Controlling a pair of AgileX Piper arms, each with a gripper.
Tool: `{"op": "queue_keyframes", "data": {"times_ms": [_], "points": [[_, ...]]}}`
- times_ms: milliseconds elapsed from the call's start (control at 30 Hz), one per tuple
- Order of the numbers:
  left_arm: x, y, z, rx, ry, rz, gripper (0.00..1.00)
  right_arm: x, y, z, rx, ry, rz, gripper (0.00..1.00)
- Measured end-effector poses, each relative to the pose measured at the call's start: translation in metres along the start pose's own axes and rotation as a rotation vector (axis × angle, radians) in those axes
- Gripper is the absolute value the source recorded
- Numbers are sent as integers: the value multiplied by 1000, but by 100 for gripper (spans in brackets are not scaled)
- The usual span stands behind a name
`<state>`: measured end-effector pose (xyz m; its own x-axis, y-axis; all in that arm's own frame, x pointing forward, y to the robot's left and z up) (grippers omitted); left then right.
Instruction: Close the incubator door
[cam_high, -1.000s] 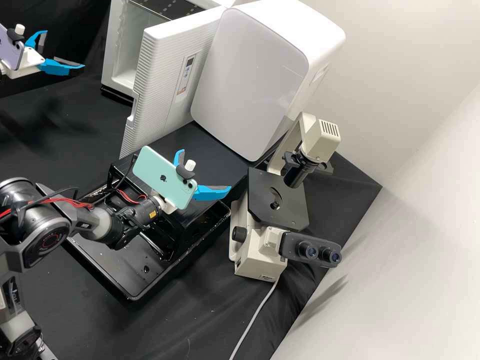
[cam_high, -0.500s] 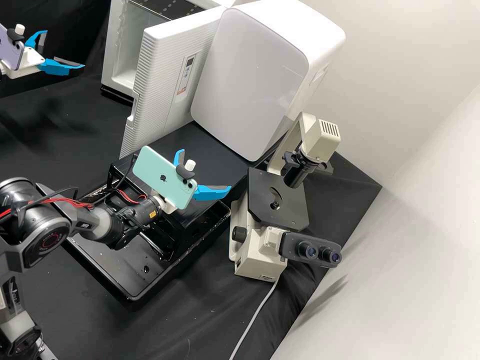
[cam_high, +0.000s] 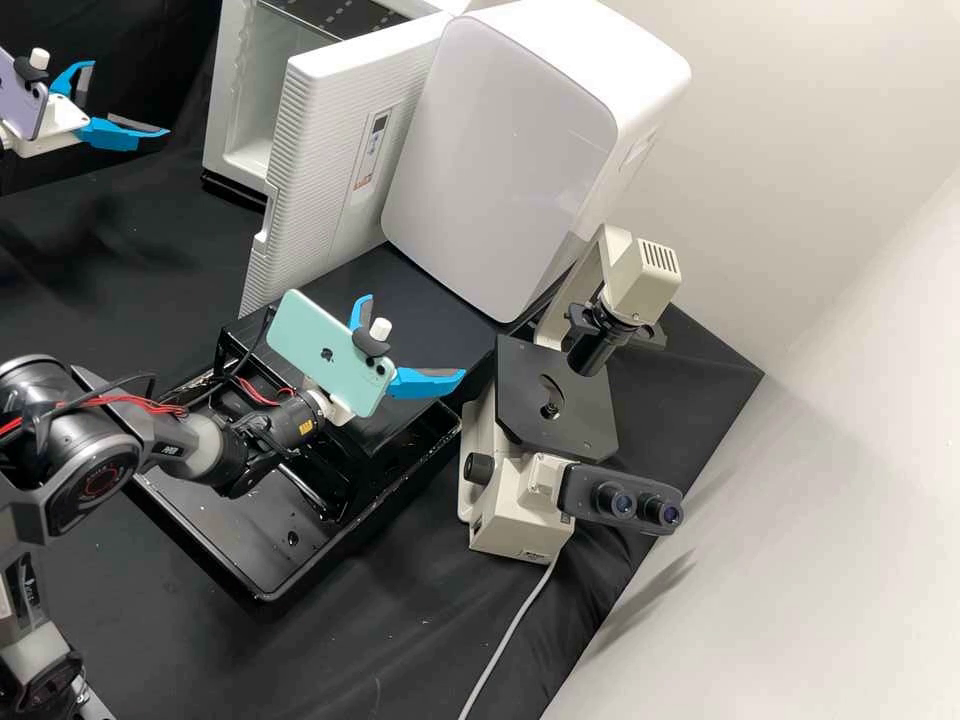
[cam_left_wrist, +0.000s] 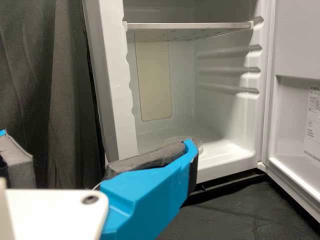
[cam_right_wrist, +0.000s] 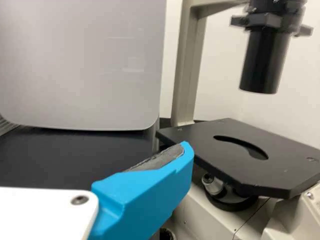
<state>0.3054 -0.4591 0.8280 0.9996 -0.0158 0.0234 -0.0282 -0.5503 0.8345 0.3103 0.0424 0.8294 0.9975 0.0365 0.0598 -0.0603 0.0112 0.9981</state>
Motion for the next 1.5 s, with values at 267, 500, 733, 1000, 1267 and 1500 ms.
{"op": "queue_keyframes", "data": {"times_ms": [267,500,733,1000,1267,1500], "points": [[0,0,0,0,0,0,100,0,-1,-9,-8,57,27,0],[0,0,0,0,0,0,100,6,0,-24,-47,116,47,0],[0,0,0,0,0,0,100,18,4,-46,-106,198,92,0],[0,0,0,0,0,0,100,42,3,-65,-166,250,147,0],[0,0,0,0,0,0,100,68,5,-80,-215,276,211,0],[0,0,0,0,0,0,100,89,3,-89,-248,264,220,0]]}}
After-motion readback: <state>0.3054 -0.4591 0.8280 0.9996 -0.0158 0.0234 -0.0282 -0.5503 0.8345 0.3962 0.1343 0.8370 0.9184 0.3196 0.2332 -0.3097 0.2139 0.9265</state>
